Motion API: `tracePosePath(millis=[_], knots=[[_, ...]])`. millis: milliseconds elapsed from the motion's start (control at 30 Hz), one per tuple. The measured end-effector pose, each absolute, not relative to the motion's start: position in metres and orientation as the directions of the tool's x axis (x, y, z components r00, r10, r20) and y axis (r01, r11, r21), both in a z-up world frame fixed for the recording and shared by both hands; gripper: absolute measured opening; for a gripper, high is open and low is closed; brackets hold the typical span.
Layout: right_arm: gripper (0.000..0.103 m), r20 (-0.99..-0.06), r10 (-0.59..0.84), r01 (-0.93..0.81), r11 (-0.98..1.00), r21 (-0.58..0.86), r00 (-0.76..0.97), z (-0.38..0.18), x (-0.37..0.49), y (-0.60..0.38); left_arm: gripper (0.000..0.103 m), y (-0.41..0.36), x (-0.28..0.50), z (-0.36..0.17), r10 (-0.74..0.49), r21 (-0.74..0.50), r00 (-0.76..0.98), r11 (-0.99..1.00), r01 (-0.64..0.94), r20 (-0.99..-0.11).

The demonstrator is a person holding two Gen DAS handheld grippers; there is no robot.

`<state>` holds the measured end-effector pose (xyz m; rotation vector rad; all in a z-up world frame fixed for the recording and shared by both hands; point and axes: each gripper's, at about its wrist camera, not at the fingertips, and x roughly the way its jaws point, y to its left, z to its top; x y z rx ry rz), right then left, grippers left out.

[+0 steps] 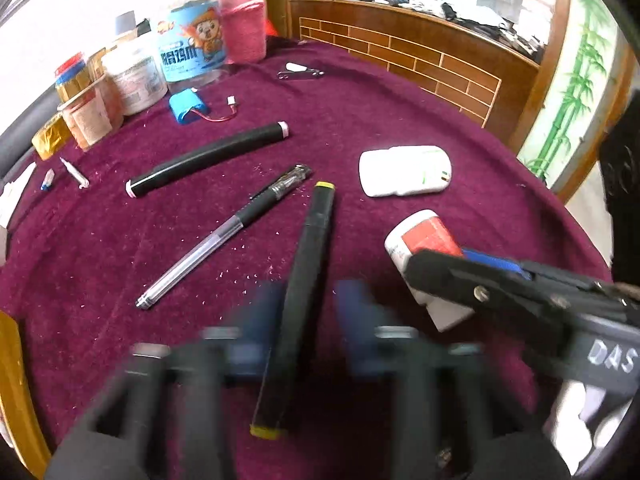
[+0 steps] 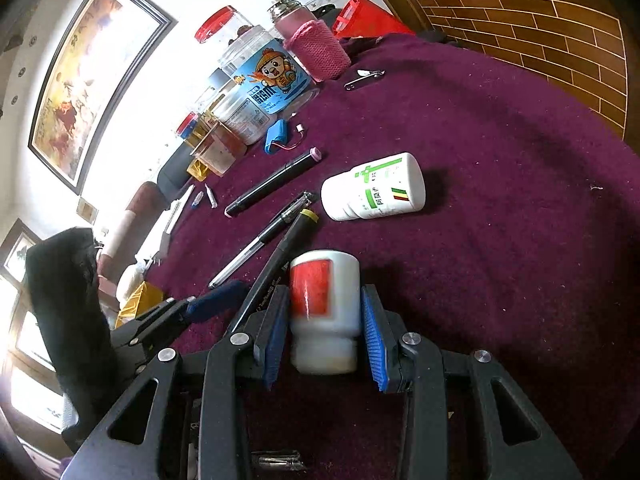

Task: Organize rigid objects
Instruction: 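Grasp the yellow-capped black marker with left while right holds the bottle, then carry the marker and the red-labelled bottle over the box with both grippers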

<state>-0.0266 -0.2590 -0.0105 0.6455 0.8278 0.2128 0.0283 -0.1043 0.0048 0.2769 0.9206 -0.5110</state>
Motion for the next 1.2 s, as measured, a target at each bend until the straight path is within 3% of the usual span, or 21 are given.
tracePosePath(millis=[167, 433, 633, 833, 1000, 1200], knots=[[0.032, -0.611, 0.421, 0.065, 0.788, 0.613, 0.67, -0.011, -0.027, -0.259, 0.012, -0.084, 0.004, 0.025, -0.317, -0.017, 0.512, 0.862, 0.507, -0.798], [0.032, -0.609, 0.42, 0.062, 0.788, 0.613, 0.673, -0.011, -0.026, -0.259, 0.012, 0.004, -0.066, 0.077, -0.466, -0.207, 0.562, 0.862, 0.462, -0.683], [0.031, -0.643, 0.361, 0.069, 0.837, 0.542, 0.676, -0.006, -0.026, -0.248, 0.012, 0.112, -0.129, 0.095, -0.425, -0.277, 0.667, 0.905, 0.322, -0.612], [0.03, -0.708, 0.304, 0.03, 0.908, 0.417, 0.637, 0.003, -0.022, -0.224, 0.012, 0.198, -0.16, 0.08, -0.302, -0.312, 0.722, 0.942, 0.125, -0.622], [0.03, -0.682, 0.398, -0.002, 0.865, 0.502, 0.614, 0.02, -0.037, -0.211, 0.012, 0.232, -0.164, 0.054, -0.28, -0.371, 0.704, 0.928, 0.026, -0.652], [0.031, -0.639, 0.531, -0.173, 0.826, 0.536, 0.557, 0.051, -0.056, -0.138, 0.012, 0.237, -0.148, 0.03, -0.293, -0.409, 0.665, 0.912, -0.02, -0.687]])
